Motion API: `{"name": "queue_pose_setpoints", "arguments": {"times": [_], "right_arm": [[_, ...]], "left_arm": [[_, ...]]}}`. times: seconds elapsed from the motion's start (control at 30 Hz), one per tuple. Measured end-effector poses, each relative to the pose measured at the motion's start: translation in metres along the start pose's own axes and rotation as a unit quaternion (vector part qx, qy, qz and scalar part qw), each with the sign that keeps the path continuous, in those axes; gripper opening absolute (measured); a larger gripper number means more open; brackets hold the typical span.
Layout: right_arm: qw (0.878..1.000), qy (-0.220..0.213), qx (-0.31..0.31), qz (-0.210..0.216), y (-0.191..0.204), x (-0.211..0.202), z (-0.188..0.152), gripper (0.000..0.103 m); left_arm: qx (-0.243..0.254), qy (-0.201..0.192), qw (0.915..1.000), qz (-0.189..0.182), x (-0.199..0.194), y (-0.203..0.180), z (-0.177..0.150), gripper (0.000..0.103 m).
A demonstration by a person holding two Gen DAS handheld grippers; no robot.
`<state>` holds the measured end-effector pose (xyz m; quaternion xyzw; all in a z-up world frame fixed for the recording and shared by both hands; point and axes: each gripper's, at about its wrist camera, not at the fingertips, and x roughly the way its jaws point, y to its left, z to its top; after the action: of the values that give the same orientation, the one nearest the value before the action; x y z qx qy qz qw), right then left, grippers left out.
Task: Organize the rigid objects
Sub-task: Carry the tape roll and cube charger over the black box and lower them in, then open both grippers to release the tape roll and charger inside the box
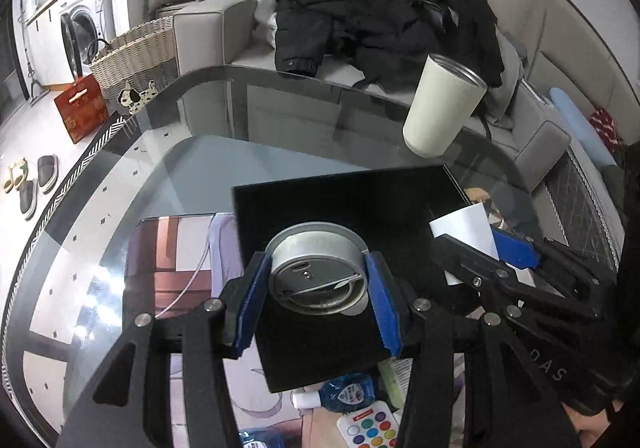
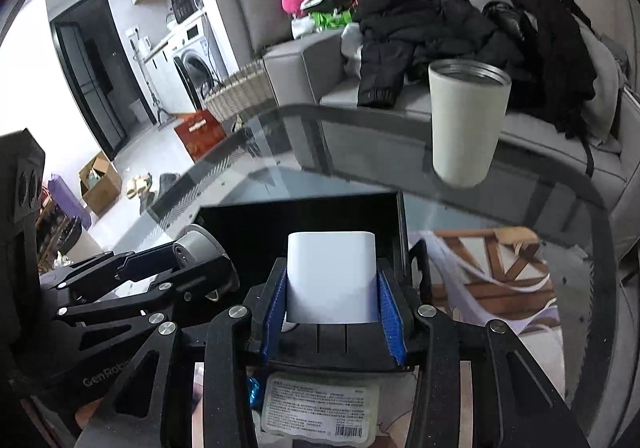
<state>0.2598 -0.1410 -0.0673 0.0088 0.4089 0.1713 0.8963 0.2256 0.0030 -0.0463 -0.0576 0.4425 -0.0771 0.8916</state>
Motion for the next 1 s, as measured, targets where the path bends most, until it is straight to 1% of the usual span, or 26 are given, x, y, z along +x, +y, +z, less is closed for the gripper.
{"name": "queue_pose_setpoints", "arguments": {"times": [0.03,0.1,0.17,0.6,0.73,1.0], "right_arm": [[1.0,0.01,0.004,0.001,-0.001,0.0036,-0.0011,0.042],[1.0,0.011,-0.009,-0.007,0.0016,0.0043,-0.0015,0.042],[1.0,0.015,-0.008,-0.006,0.001,0.0052,-0.0018,0.042],[1.0,0.015,-0.009,-0.01,0.0006,0.0042,-0.0018,0.042],[1.0,0.015,-0.007,-0.01,-0.002,0.0033,-0.0012,0.042],[1.0,0.015,-0.008,-0.011,-0.0022,0.001,-0.002,0.042]], "left_arm": [[0.008,0.002,1.0,0.005,0.0008,-0.0025,-0.0006,0.048],[0.013,0.003,0.9999,0.008,0.0002,-0.0033,-0.0017,0.048],[0.016,0.004,0.9998,0.009,0.0017,-0.0035,-0.0022,0.048],[0.014,-0.003,0.9998,0.012,0.0004,-0.0023,-0.0017,0.049],[0.006,-0.005,1.0,0.005,0.0,0.0008,-0.0025,0.051],[0.004,-0.005,1.0,0.004,-0.0008,0.0008,-0.0024,0.052]]}}
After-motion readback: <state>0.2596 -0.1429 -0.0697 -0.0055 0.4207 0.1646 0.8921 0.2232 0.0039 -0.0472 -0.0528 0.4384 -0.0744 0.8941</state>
